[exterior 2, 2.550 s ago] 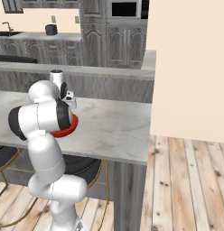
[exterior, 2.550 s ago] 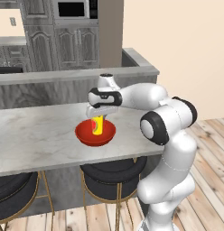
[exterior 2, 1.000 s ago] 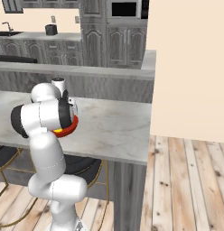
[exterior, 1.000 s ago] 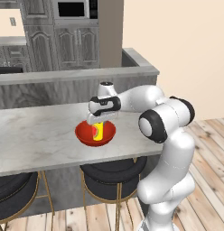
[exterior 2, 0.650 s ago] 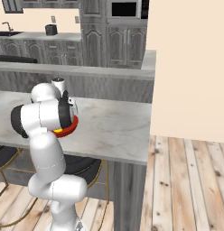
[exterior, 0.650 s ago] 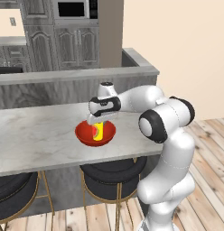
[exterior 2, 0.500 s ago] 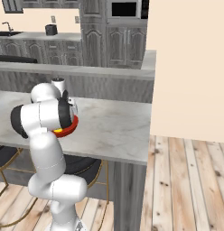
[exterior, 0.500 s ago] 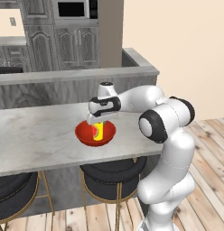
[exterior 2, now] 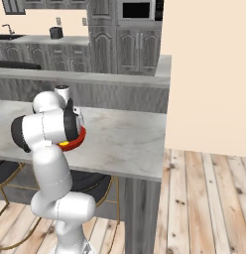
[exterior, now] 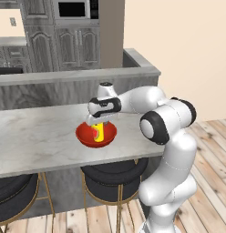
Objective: Place the cup inside the bowl on the dining table and move the bowl to any counter.
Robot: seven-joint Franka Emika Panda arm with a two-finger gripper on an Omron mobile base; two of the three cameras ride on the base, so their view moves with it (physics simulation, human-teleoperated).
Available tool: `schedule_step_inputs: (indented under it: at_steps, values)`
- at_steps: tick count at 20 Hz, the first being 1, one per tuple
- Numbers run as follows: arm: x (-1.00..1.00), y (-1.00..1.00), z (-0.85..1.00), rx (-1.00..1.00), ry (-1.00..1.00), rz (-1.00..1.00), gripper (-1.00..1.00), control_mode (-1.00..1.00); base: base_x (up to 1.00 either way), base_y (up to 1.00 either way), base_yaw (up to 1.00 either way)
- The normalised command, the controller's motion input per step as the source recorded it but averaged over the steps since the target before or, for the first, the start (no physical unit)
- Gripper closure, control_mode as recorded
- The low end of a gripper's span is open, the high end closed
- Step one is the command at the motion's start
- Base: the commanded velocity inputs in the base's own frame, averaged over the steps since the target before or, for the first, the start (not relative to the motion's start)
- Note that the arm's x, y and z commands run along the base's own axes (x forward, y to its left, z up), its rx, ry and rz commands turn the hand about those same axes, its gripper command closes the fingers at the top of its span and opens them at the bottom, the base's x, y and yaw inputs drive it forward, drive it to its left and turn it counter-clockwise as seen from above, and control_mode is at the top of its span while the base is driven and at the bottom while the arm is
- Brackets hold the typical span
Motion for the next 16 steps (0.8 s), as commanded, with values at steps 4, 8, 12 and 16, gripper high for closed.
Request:
schedule_step_inputs:
  at_steps: [4,8,12,16]
  values:
    - [-0.06,0.00,0.03,0.00,0.00,0.00,-1.00,-1.00,0.00,0.00,0.00]
    - [-0.13,-0.06,0.20,0.00,0.00,0.00,-1.00,-1.00,0.00,0.00,0.00]
    - [-0.02,-0.16,0.29,0.00,0.00,0.00,-1.00,-1.00,0.00,0.00,0.00]
    - [-0.01,-0.12,0.26,0.00,0.00,0.00,-1.00,-1.00,0.00,0.00,0.00]
